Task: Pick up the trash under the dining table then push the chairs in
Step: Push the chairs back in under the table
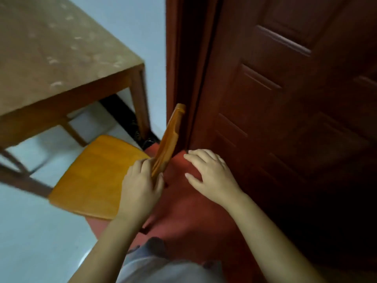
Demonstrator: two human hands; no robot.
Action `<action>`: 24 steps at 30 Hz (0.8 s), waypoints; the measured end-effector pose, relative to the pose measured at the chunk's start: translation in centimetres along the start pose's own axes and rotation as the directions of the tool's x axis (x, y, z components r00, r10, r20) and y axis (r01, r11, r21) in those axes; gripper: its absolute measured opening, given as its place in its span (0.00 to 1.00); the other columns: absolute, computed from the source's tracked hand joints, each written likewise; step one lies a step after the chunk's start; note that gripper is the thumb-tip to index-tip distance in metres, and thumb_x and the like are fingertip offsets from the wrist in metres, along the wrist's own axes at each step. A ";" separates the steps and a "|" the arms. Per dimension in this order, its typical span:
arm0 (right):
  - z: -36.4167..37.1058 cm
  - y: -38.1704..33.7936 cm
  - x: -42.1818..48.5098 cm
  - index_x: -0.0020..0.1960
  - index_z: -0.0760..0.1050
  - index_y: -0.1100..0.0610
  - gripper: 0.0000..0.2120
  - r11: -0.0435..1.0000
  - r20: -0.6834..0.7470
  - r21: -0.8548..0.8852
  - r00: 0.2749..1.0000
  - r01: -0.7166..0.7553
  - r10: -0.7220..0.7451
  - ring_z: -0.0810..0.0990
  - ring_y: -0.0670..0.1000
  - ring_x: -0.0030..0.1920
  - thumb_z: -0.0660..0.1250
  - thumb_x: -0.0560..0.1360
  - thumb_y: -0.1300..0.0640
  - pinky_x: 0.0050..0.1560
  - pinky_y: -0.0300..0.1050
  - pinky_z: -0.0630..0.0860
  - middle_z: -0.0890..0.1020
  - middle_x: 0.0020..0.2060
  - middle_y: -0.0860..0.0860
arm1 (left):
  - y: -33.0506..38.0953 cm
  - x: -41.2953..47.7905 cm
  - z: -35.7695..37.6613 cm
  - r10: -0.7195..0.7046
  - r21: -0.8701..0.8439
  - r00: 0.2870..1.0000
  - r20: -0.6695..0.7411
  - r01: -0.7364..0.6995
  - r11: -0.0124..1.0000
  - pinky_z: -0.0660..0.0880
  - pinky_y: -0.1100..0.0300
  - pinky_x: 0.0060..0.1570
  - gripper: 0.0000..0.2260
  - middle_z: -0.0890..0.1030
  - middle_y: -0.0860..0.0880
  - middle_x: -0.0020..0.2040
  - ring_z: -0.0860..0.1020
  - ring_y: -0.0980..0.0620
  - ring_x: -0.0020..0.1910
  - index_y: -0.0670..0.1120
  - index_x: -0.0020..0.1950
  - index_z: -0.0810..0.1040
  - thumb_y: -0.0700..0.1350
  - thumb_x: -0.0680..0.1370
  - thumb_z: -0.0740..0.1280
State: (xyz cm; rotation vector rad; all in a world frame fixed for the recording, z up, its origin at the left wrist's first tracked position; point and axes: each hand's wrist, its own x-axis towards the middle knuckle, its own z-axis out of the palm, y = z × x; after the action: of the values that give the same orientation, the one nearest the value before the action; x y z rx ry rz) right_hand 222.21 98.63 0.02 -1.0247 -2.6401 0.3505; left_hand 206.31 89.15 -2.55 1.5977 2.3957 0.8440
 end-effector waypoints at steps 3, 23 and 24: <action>-0.3 2.4 0.4 0.59 0.76 0.55 0.21 0.991 0.051 0.001 0.990 0.130 -0.130 0.76 0.54 0.57 0.64 0.68 0.49 0.56 0.52 0.72 0.79 0.55 0.51 | 1.6 -1.7 0.7 -0.107 0.055 0.993 -0.052 0.109 0.992 0.74 0.50 0.43 0.24 0.79 0.39 0.50 0.77 0.39 0.46 0.38 0.57 0.75 0.54 0.72 0.55; 5.3 3.8 12.9 0.60 0.75 0.51 0.25 0.751 0.453 0.101 0.642 0.653 -0.619 0.72 0.50 0.60 0.64 0.69 0.37 0.69 0.50 0.53 0.77 0.56 0.48 | -0.3 -3.7 5.1 -0.362 0.214 0.883 -0.299 0.431 0.876 0.71 0.57 0.31 0.19 0.80 0.49 0.38 0.78 0.49 0.34 0.46 0.46 0.79 0.59 0.71 0.60; 5.4 3.8 13.9 0.55 0.77 0.51 0.26 0.719 0.468 0.091 0.607 0.689 -0.642 0.75 0.50 0.55 0.62 0.68 0.34 0.63 0.50 0.61 0.80 0.51 0.47 | -0.4 -3.6 5.1 -0.348 0.215 0.880 -0.324 0.427 0.878 0.70 0.58 0.30 0.19 0.80 0.50 0.36 0.77 0.50 0.33 0.46 0.44 0.79 0.60 0.71 0.61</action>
State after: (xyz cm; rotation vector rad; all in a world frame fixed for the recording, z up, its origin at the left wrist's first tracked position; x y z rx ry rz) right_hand 212.82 110.23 -3.79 0.1465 -3.2525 0.3151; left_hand 209.59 87.70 -7.66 1.0452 3.0117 0.7069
